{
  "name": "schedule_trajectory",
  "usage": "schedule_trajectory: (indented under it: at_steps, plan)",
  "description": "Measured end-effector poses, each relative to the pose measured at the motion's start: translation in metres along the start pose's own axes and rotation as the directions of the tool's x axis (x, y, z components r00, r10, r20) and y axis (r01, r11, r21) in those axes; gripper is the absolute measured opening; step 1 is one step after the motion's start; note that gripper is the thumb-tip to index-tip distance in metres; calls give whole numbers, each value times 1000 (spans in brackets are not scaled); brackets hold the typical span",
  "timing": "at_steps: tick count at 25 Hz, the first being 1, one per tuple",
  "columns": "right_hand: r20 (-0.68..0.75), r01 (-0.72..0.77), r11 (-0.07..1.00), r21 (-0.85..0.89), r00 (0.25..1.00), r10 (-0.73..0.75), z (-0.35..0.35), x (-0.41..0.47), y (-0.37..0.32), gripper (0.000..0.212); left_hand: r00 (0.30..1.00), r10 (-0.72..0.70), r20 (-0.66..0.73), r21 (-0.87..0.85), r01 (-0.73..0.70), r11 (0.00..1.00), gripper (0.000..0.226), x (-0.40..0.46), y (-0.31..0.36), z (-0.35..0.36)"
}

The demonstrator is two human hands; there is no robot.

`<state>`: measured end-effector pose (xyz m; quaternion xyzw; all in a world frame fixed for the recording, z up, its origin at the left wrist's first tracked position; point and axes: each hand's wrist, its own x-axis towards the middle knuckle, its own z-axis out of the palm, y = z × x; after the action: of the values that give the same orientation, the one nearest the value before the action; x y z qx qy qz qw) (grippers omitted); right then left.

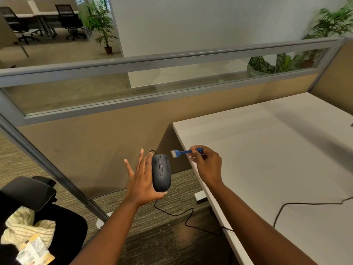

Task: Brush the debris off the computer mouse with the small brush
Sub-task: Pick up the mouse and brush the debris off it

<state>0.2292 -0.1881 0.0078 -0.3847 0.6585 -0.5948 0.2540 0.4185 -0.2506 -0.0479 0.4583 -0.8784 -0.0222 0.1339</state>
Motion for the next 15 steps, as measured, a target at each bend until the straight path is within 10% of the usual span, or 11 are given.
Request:
schedule_trajectory:
  at_steps: [6, 15]
  plan:
    - [437, 393, 906, -157, 850, -293, 3, -7, -4, 19, 997, -74, -12, -33, 74, 997, 128, 2, -1, -1]
    - [604, 253, 966, -43, 777, -176, -8, -3, -10, 17, 990, -143, -2, -39, 143, 989, 127, 10, -7, -3]
